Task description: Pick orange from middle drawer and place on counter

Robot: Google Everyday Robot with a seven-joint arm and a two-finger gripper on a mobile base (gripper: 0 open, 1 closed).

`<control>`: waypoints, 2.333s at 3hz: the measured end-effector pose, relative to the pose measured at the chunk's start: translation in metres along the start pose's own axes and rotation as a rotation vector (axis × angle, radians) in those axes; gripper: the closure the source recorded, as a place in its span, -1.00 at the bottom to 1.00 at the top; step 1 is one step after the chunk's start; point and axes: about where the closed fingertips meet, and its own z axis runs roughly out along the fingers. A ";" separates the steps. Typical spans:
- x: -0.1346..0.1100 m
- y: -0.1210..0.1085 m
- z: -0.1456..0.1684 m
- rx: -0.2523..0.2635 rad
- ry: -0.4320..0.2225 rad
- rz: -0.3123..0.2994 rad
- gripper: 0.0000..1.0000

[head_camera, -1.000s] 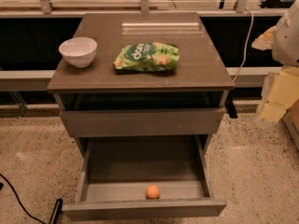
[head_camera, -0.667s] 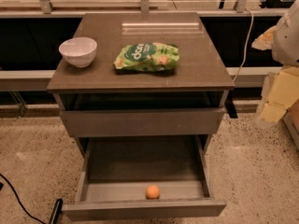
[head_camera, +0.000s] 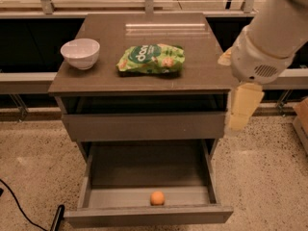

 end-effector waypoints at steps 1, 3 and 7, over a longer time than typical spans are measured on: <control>-0.020 0.008 0.075 -0.007 0.012 -0.041 -1.00; -0.023 0.020 0.121 -0.008 0.014 -0.060 -1.00; -0.004 -0.002 0.224 -0.118 -0.108 -0.432 -1.00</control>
Offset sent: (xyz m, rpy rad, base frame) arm 0.0124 0.0331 -0.0698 -0.0207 0.0014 0.0382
